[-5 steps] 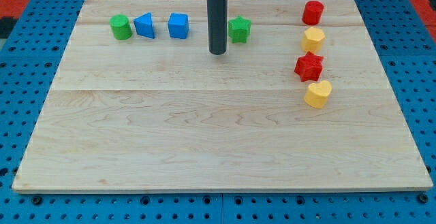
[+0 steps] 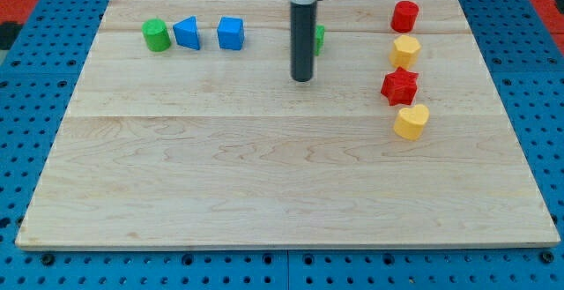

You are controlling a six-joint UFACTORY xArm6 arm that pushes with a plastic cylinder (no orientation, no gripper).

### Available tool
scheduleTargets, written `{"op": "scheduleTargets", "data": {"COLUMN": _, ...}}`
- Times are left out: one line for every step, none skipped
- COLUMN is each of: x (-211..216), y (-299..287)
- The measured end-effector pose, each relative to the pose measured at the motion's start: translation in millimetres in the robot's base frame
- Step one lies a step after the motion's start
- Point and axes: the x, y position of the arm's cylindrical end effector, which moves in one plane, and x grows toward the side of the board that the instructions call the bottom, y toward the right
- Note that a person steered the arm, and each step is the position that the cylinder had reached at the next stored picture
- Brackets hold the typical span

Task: Move red circle towards left bottom corner of the board

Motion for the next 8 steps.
{"op": "scheduleTargets", "data": {"x": 0, "y": 10}}
{"op": "scheduleTargets", "data": {"x": 6, "y": 31}}
{"op": "scheduleTargets", "data": {"x": 11, "y": 47}}
{"op": "scheduleTargets", "data": {"x": 10, "y": 47}}
{"op": "scheduleTargets", "data": {"x": 9, "y": 47}}
{"op": "scheduleTargets", "data": {"x": 6, "y": 47}}
{"op": "scheduleTargets", "data": {"x": 5, "y": 47}}
{"op": "scheduleTargets", "data": {"x": 2, "y": 47}}
